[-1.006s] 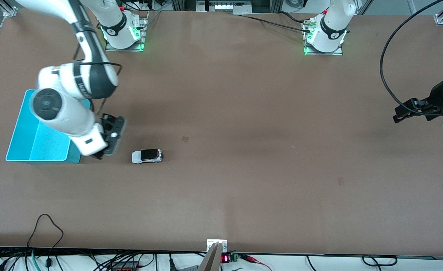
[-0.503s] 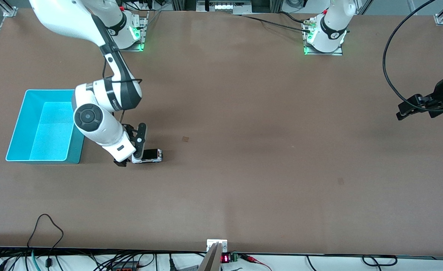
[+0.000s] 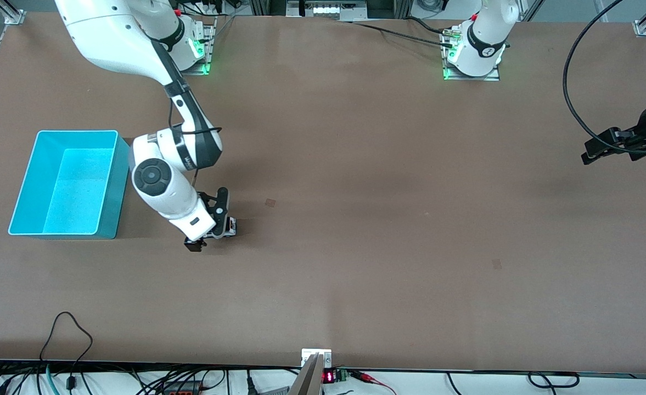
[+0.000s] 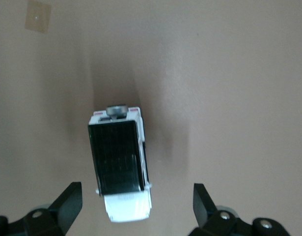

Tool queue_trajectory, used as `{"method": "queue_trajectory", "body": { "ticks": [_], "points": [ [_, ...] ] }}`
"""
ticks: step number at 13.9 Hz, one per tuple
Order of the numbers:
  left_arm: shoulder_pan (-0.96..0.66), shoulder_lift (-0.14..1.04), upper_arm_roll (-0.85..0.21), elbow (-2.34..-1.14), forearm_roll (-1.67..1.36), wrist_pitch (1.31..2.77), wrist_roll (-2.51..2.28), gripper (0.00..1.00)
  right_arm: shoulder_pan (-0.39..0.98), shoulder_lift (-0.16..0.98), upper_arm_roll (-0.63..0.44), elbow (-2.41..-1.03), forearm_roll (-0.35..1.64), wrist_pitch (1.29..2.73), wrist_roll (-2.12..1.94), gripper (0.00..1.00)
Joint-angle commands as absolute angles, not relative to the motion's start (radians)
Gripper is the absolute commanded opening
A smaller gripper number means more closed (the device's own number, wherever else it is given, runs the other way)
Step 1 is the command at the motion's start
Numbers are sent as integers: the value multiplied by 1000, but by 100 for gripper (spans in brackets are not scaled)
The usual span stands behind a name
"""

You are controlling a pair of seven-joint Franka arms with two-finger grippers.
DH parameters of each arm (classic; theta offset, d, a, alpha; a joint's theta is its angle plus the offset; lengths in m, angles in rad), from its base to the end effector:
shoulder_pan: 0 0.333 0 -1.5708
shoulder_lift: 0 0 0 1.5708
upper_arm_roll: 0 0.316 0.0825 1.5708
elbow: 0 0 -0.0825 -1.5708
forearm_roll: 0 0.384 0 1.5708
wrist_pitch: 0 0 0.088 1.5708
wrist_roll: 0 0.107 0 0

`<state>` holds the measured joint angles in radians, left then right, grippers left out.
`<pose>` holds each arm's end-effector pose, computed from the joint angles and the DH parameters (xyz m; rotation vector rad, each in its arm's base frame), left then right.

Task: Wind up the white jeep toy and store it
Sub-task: 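Close the right gripper on the jeep and lift it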

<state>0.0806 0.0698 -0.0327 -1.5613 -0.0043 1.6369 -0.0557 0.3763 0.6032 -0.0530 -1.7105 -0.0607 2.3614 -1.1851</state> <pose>0.5805 0.0280 0.5952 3.1308 0.1629 0.0091 0.6428 0.2185 0.2453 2.1709 2.1489 0.0198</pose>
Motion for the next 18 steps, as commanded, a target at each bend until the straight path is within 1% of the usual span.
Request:
{"method": "queue_trajectory", "body": {
  "ticks": [1, 10, 18],
  "points": [
    [84, 60, -34, -1562, -23, 1626, -32, 100, 380, 630, -54, -1689, -77, 2379, -1200, 100],
    [83, 48, -41, -1571, -23, 1626, -34, 100, 377, 643, -46, -1707, -77, 2381, -1221, 100],
    [83, 46, -41, -1571, -17, 1626, -34, 100, 379, 683, -44, -1707, -75, 2425, -1209, 100]
  ]
}}
